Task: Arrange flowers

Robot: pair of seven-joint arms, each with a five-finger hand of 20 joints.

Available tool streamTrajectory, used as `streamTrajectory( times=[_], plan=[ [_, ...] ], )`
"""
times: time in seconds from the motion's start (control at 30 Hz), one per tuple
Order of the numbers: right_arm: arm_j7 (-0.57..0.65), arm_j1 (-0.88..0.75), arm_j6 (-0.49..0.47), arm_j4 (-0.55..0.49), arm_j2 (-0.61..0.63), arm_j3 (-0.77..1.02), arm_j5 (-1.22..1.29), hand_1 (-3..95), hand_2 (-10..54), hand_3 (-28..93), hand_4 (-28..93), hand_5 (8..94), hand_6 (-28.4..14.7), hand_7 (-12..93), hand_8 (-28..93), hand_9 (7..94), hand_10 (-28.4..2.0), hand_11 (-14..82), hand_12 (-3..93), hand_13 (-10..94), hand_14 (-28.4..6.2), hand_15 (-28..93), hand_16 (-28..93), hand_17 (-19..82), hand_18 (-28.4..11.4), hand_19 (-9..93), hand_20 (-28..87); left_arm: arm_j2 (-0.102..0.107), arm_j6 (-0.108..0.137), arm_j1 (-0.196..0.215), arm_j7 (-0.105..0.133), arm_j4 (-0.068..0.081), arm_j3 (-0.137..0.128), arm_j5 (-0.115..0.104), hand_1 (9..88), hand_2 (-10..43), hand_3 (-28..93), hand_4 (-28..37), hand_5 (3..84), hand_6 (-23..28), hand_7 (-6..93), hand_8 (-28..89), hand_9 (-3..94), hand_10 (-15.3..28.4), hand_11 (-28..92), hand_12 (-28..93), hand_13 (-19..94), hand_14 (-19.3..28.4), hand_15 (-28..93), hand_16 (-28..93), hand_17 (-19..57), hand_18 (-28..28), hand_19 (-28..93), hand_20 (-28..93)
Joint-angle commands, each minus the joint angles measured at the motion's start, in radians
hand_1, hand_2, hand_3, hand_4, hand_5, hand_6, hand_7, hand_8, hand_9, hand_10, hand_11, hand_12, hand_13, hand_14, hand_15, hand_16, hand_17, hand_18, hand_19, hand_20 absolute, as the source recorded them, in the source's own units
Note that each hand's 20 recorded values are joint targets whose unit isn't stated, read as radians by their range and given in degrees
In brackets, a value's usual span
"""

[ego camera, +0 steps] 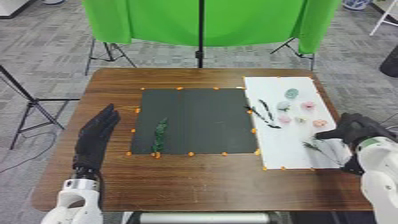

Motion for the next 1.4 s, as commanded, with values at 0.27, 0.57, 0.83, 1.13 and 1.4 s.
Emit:
streamTrajectory(
  times=[0.27, 0.57, 0.83, 1.13, 1.4],
  plan=[
    [-0.009, -0.089, 0.172, 0.062, -0.017, -0.032, -0.071, 42.6, -9.5, 57, -21, 71.7, -1.9, 18, -2, 80.1, -12.2, 23.6, 23.9, 83, -5.2, 62, 31, 58, -13.0, 93, 55, -0.007, -0.005, 0.012, -0.018, -0.002, -0.002, -0.001, 23.5, -8.6, 67, -22.1, 42.1, 4.7, 5.6, -5, 37.0, 11.4, 10, 13, 28, 13.1, 7, 2, 3.0, 9.8, 1, 16],
    [-0.022, -0.093, 0.318, 0.012, -0.024, -0.029, 0.010, 60.8, -9.5, 49, -17, 82.1, 1.3, 25, 16, 90.4, -9.7, 32.1, 27.1, 91, -2.1, 60, 32, 64, -11.5, 93, 59, -0.004, -0.009, 0.014, -0.020, -0.001, -0.001, 0.000, 23.4, -8.3, 67, -22.2, 42.2, 4.8, 5.7, -5, 37.1, 11.3, 10, 13, 28, 13.1, 7, 2, 3.0, 9.8, 1, 16],
    [-0.002, 0.059, 0.388, -0.111, -0.052, -0.196, 0.105, 61.1, -9.5, 51, -17, 82.7, 1.1, 25, 16, 90.7, -9.9, 34.3, 26.8, 92, -2.0, 60, 32, 65, -11.1, 93, 59, 0.000, -0.019, 0.005, -0.028, 0.001, 0.000, 0.003, 23.2, -8.4, 67, -22.2, 42.2, 4.8, 5.7, -5, 37.3, 11.4, 10, 13, 28, 13.2, 7, 2, 3.0, 9.8, 1, 16],
    [-0.009, 0.296, 0.342, -0.052, -0.217, -0.549, 0.138, 61.2, -9.5, 51, -16, 83.2, 0.6, 24, 16, 90.9, -10.3, 34.6, 26.6, 92, -1.8, 60, 32, 65, -11.0, 93, 59, -0.001, -0.029, -0.002, -0.041, 0.003, 0.001, 0.006, 23.2, -8.4, 67, -22.2, 42.2, 4.8, 5.6, -5, 37.8, 11.6, 10, 13, 28, 13.3, 7, 2, 3.0, 9.8, 1, 16],
    [0.025, 0.374, 0.294, 0.129, -0.410, -0.695, 0.145, 61.7, -9.5, 50, -16, 83.5, 0.4, 24, 16, 90.9, -10.5, 35.0, 26.6, 92, -1.7, 60, 33, 66, -10.9, 93, 60, -0.001, -0.038, 0.001, -0.050, 0.001, -0.002, 0.006, 23.2, -8.3, 67, -22.1, 42.2, 5.0, 5.2, -5, 37.8, 11.7, 10, 13, 28, 13.4, 7, 2, 2.9, 9.9, 1, 16]
  ],
)
